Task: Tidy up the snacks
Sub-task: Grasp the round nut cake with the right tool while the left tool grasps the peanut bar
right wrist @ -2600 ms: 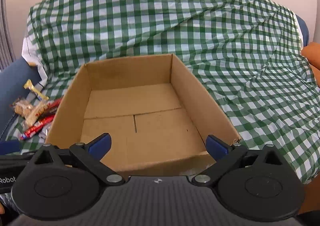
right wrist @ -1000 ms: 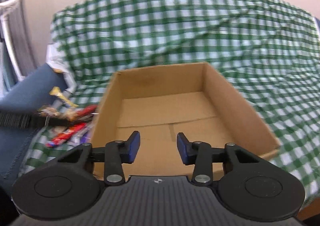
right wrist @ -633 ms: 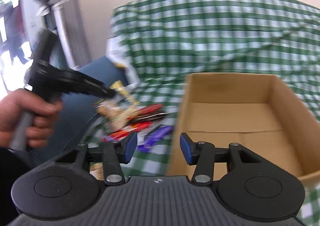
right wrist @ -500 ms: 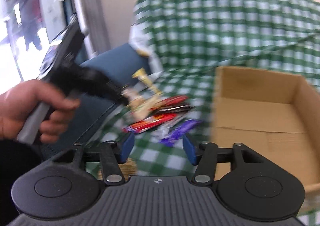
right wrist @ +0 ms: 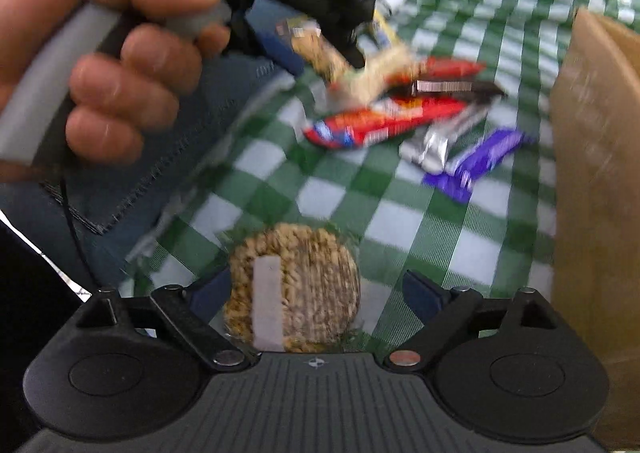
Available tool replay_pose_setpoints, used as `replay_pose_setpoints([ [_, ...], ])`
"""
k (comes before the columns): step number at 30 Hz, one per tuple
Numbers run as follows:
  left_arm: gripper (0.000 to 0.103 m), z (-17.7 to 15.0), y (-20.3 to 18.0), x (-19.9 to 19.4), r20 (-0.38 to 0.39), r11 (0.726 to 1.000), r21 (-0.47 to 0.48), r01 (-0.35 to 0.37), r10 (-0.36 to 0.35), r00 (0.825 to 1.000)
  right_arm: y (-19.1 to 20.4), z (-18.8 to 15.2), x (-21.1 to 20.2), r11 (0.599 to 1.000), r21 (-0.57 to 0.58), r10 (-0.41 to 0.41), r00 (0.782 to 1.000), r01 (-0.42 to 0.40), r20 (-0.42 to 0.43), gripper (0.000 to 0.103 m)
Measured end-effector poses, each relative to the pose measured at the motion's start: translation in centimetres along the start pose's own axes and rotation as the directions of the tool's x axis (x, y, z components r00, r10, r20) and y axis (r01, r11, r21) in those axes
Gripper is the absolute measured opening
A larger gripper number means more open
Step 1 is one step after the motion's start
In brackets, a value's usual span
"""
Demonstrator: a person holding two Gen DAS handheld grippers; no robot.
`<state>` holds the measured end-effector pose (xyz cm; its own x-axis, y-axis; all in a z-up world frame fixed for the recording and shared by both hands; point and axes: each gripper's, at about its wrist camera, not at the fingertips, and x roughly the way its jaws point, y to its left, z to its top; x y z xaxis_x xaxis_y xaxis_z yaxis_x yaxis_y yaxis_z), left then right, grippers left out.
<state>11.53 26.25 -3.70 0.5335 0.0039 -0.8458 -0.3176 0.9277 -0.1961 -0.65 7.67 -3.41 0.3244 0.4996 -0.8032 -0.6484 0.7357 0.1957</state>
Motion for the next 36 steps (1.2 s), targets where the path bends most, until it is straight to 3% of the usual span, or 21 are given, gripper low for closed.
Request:
replay_pose_setpoints([
  [3,0.060,0.3,-0.3,1.9,-0.046,1.000,-0.001,0.002,-0.002,0.999,-0.1,-0.1,0.7,0.999,-0.004,0.034,0.999,-0.034,-0.007,0.092],
  [6,0.060,0.1,-1.4,3.1,-0.059,0.996,0.074,-0.044,0.049,0.997,0.0,-0.2,0.5,0.999,-0.022,0.049,0.999,-0.049,-0.013,0.090],
  [8,0.052,-0.1,-1.8,3.2,-0.053,0.992,0.116,-0.052,0.058,0.997,0.0,-0.3,0.7,0.998,-0.033,0.056,0.998,-0.057,-0.023,0.087],
  [10,0.049,-0.2,-2.0,2.9,-0.037,0.989,0.143,-0.048,0.054,0.998,0.1,-0.5,0.7,0.997,-0.053,0.055,0.998,-0.057,-0.029,0.080],
  [14,0.046,-0.9,-1.9,1.4,-0.034,0.987,0.155,-0.042,0.048,0.998,0.4,-0.9,0.0,0.994,-0.091,0.054,0.999,-0.054,-0.002,0.079],
  [18,0.046,-2.0,-1.6,-1.4,-0.036,0.990,0.138,0.011,-0.007,0.999,0.0,-0.9,-1.6,0.995,-0.093,0.031,0.998,-0.026,0.055,0.079],
  [22,0.046,-4.2,-1.8,-3.2,-0.134,0.987,0.136,0.089,-0.071,0.988,-1.5,-1.5,-2.9,0.999,-0.050,-0.003,0.998,0.006,0.059,0.080],
  [29,0.049,-8.2,-4.1,-3.5,-0.291,0.964,0.247,0.094,-0.019,0.957,-3.8,-3.4,-2.9,0.998,0.039,-0.052,0.999,0.053,-0.006,0.080],
  [32,0.052,-8.2,-4.1,-3.1,-0.278,0.962,0.268,0.046,0.032,0.960,-3.8,-4.1,-2.4,0.999,0.025,-0.041,0.999,0.041,-0.028,0.080],
  [36,0.054,-7.2,-3.7,-2.8,-0.266,0.977,0.202,0.067,-0.011,0.964,-3.5,-4.5,-1.9,0.999,0.004,-0.041,0.998,0.041,-0.048,0.080],
])
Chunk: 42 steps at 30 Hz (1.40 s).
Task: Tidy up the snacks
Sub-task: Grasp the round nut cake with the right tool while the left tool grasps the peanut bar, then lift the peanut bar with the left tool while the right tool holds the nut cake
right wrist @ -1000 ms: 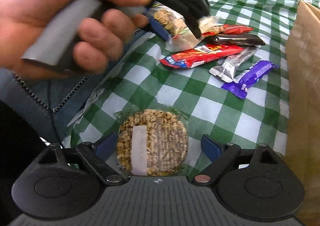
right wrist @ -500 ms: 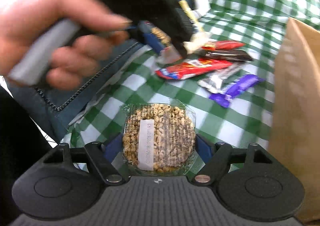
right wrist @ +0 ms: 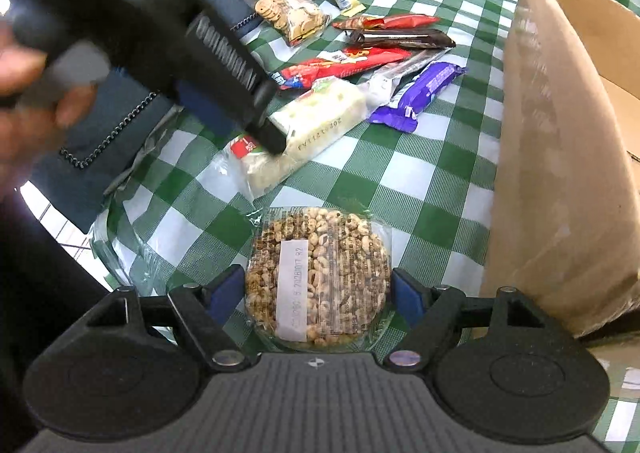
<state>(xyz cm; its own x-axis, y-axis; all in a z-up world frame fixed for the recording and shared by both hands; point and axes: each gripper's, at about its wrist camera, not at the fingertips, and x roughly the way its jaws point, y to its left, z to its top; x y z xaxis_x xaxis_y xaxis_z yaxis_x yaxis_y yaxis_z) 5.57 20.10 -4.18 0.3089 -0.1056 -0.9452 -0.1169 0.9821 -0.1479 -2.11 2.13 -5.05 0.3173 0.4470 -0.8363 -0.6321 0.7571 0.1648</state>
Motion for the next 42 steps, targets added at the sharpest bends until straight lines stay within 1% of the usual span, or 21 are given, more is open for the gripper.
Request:
replay_pose_setpoints([
  [2,0.054,0.2,-0.8,0.9,-0.021,0.999,0.028,-0.023,0.024,1.000,-0.1,0.1,0.0,1.000,0.011,0.008,1.000,-0.008,-0.003,0.080],
  [6,0.055,0.1,-2.9,2.2,-0.047,0.987,0.138,-0.078,0.085,0.995,-0.4,0.5,0.2,0.999,0.029,0.017,1.000,-0.017,0.000,0.081],
  [9,0.055,0.1,-3.2,2.8,-0.049,0.983,0.159,-0.089,0.098,0.994,-0.3,0.4,0.8,1.000,0.027,0.017,1.000,-0.016,-0.026,0.084],
  [12,0.055,0.0,-3.3,3.0,-0.031,0.981,0.168,-0.098,0.105,0.994,0.2,0.4,1.0,1.000,-0.009,-0.003,1.000,0.003,-0.030,0.085],
  [13,0.053,-0.1,-3.4,2.9,-0.020,0.980,0.174,-0.100,0.105,0.994,0.2,0.4,1.0,1.000,-0.011,-0.004,1.000,0.004,-0.030,0.085],
  [14,0.047,-0.2,-3.4,2.9,-0.009,0.978,0.183,-0.104,0.108,0.994,0.1,0.4,0.9,1.000,-0.010,-0.004,1.000,0.004,-0.029,0.085],
  [16,0.042,-0.2,-3.5,2.8,-0.009,0.975,0.195,-0.104,0.108,0.994,0.1,0.5,0.9,1.000,-0.010,-0.006,1.000,0.006,-0.027,0.083],
  [21,0.040,-0.1,-3.4,2.3,-0.001,0.980,0.184,-0.070,0.072,0.997,0.5,0.5,0.8,0.999,-0.040,-0.020,1.000,0.020,-0.014,0.081],
  [22,0.040,-0.1,-3.4,2.0,0.010,0.983,0.173,-0.056,0.055,0.998,0.6,0.5,0.7,0.999,-0.041,-0.021,1.000,0.021,-0.008,0.081],
  [25,0.040,0.4,-3.1,0.5,0.078,0.989,0.144,-0.009,-0.002,0.997,0.4,0.7,0.0,0.999,-0.044,-0.023,0.999,0.024,0.025,0.081],
  [27,0.040,0.8,-2.9,-0.5,0.124,0.994,0.108,0.030,-0.043,0.991,0.3,1.0,-0.9,0.999,-0.035,-0.016,0.998,0.018,0.065,0.081],
  [29,0.040,1.1,-2.7,-1.3,0.162,0.996,0.079,0.051,-0.063,0.985,0.1,1.3,-2.0,1.000,-0.025,-0.004,0.994,0.007,0.111,0.081],
  [33,0.040,1.4,-2.5,-2.4,0.230,0.997,0.051,0.056,-0.066,0.971,-0.1,1.8,-3.7,1.000,-0.018,0.020,0.982,-0.017,0.190,0.081],
  [35,0.040,1.5,-2.0,-2.7,0.243,0.998,0.030,0.048,-0.054,0.969,-0.1,1.9,-4.4,0.999,-0.026,0.023,0.974,-0.018,0.225,0.081],
  [37,0.040,1.6,-1.4,-2.5,0.223,0.999,0.006,0.042,-0.043,0.974,0.0,2.0,-4.5,0.999,-0.028,0.024,0.972,-0.018,0.233,0.081],
  [38,0.040,1.7,-1.1,-2.0,0.187,0.999,-0.007,0.044,-0.042,0.982,0.0,2.0,-4.5,0.999,-0.028,0.024,0.972,-0.018,0.234,0.081],
  [39,0.040,1.6,-0.7,-1.1,0.124,0.999,-0.012,0.039,-0.037,0.992,0.0,2.0,-4.5,0.999,-0.032,0.024,0.973,-0.017,0.230,0.081],
  [40,0.040,1.4,-0.6,-0.2,0.062,1.000,-0.004,0.006,-0.006,0.998,0.0,1.9,-4.3,0.999,-0.035,0.023,0.975,-0.016,0.222,0.081],
  [41,0.040,1.1,-0.9,0.6,0.016,0.998,0.026,-0.052,0.052,0.999,0.0,1.9,-4.1,0.999,-0.036,0.021,0.978,-0.013,0.209,0.081],
  [42,0.040,0.9,-1.3,1.1,-0.006,0.992,0.071,-0.106,0.107,0.994,0.0,1.8,-3.7,0.999,-0.037,0.019,0.981,-0.012,0.192,0.081],
])
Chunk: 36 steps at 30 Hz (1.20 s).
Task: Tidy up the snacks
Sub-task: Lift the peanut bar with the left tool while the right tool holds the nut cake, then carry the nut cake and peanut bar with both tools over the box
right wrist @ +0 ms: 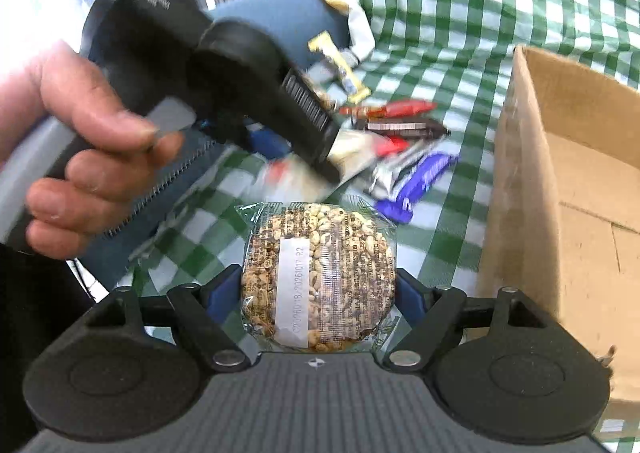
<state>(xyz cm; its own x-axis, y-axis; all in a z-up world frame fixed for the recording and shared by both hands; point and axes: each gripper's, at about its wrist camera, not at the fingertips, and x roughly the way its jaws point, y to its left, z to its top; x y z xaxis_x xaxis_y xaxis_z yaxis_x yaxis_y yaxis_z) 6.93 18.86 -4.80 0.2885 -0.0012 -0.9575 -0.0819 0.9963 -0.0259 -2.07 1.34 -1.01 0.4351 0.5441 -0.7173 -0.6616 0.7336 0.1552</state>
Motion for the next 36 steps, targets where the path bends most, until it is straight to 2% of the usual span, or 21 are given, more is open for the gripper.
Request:
replay_pose_setpoints([
  [1,0.041,-0.1,-0.3,0.1,-0.002,0.999,0.028,-0.015,0.015,1.000,0.0,-0.2,0.4,1.000,-0.002,0.000,1.000,0.000,-0.021,0.081],
  [3,0.043,0.0,-0.6,0.0,0.011,0.999,0.041,-0.002,0.002,1.000,0.2,-0.6,1.1,1.000,-0.012,-0.012,0.998,0.011,-0.059,0.081],
  [5,0.050,0.1,-0.6,0.1,0.018,1.000,0.030,0.003,-0.003,1.000,0.3,-0.9,1.8,0.999,-0.024,-0.027,0.995,0.025,-0.095,0.081],
  [9,0.051,0.5,-0.8,0.8,0.003,0.999,0.032,-0.019,0.019,1.000,0.4,-1.4,2.8,1.000,-0.012,-0.029,0.989,0.027,-0.145,0.081],
  [19,0.050,0.9,-1.5,2.1,0.023,0.996,0.072,-0.047,0.046,0.999,0.3,-1.6,3.2,1.000,-0.008,-0.023,0.986,0.022,-0.164,0.081],
  [20,0.045,0.9,-1.5,2.0,0.024,0.996,0.074,-0.052,0.051,0.998,0.2,-1.6,3.1,1.000,-0.007,-0.022,0.986,0.021,-0.164,0.081],
  [24,0.041,0.9,-1.3,1.3,0.044,0.998,0.060,-0.022,0.020,0.999,0.3,-1.4,2.9,1.000,-0.005,-0.026,0.989,0.026,-0.146,0.081],
  [26,0.041,0.9,-1.1,0.1,0.085,0.999,0.044,0.008,-0.012,0.996,0.3,-1.1,2.5,1.000,0.001,-0.029,0.992,0.029,-0.122,0.081],
  [28,0.041,0.7,-0.8,-1.5,0.149,1.000,0.018,0.024,-0.026,0.989,0.4,-0.9,2.0,0.999,0.008,-0.034,0.995,0.035,-0.096,0.081],
  [31,0.041,0.2,0.4,-4.4,0.263,0.995,-0.042,0.086,-0.072,0.962,0.4,-0.6,1.1,0.999,0.020,-0.033,0.998,0.034,-0.047,0.081],
  [36,0.041,-0.5,1.7,-7.8,0.415,0.990,-0.117,0.076,-0.021,0.909,0.7,0.2,-1.2,1.000,0.013,-0.027,0.999,0.027,0.042,0.081],
])
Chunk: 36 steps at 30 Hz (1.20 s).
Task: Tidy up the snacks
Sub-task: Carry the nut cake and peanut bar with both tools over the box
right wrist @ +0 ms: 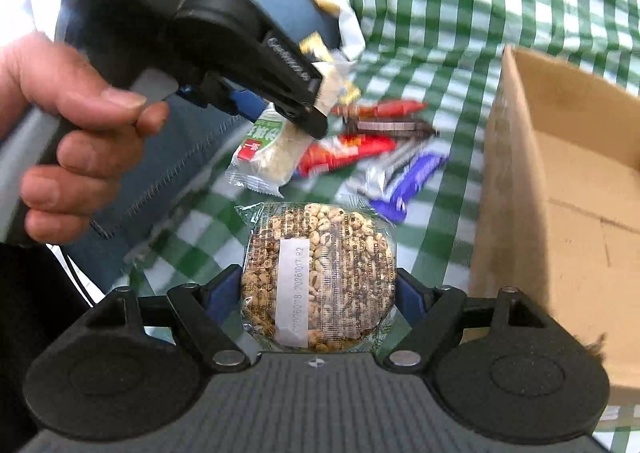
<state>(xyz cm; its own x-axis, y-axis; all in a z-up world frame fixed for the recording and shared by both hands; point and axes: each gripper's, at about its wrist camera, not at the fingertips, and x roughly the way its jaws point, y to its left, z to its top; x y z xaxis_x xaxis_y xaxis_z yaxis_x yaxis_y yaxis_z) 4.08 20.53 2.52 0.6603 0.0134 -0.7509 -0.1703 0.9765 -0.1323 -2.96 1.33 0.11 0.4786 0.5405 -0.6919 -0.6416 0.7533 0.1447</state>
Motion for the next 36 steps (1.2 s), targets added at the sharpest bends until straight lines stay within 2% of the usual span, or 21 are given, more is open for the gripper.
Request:
replay_pose_setpoints([
  [5,0.041,0.6,0.6,-3.1,0.137,0.996,-0.076,-0.037,0.048,0.989,-0.7,2.6,-3.2,1.000,0.005,-0.010,0.995,0.009,0.099,0.081],
  [8,0.041,0.8,0.1,-4.4,0.189,0.995,-0.096,-0.015,0.033,0.981,-2.3,3.9,-5.7,0.998,0.058,-0.012,0.986,0.002,0.169,0.081],
  [14,0.041,0.6,-2.7,-5.4,0.250,0.999,-0.039,-0.002,0.012,0.968,-7.7,5.4,-9.4,0.992,0.121,-0.076,0.961,0.045,0.266,0.081],
  [18,0.041,0.3,-4.5,-5.1,0.251,1.000,0.014,0.004,-0.007,0.968,-12.8,5.9,-11.8,0.978,0.155,-0.183,0.931,0.140,0.317,0.081],
  [22,0.041,0.0,-6.5,-4.7,0.265,0.998,0.066,0.023,-0.040,0.963,-17.8,3.4,-11.7,0.936,0.263,-0.314,0.892,0.234,0.326,0.081],
  [24,0.041,0.0,-7.5,-4.7,0.277,0.995,0.086,0.040,-0.062,0.959,-19.8,2.2,-11.5,0.895,0.374,-0.356,0.895,0.244,0.268,0.081],
  [27,0.041,-0.2,-9.1,-4.5,0.289,0.991,0.114,0.076,-0.106,0.952,-20.8,1.2,-13.6,0.867,0.435,-0.400,0.859,0.241,0.321,0.081],
  [33,0.041,-1.2,-13.4,-4.3,0.300,0.971,0.188,0.150,-0.202,0.932,-23.5,-0.1,-14.2,0.810,0.527,-0.442,0.859,0.257,0.260,0.081],
  [34,0.041,-1.4,-14.1,-4.3,0.297,0.965,0.203,0.164,-0.220,0.929,-23.4,-0.1,-14.0,0.795,0.547,-0.444,0.867,0.263,0.228,0.081],
  [36,0.041,-1.7,-15.5,-4.0,0.289,0.955,0.232,0.183,-0.247,0.925,-23.5,-0.6,-14.2,0.791,0.545,-0.457,0.861,0.279,0.223,0.081],
])
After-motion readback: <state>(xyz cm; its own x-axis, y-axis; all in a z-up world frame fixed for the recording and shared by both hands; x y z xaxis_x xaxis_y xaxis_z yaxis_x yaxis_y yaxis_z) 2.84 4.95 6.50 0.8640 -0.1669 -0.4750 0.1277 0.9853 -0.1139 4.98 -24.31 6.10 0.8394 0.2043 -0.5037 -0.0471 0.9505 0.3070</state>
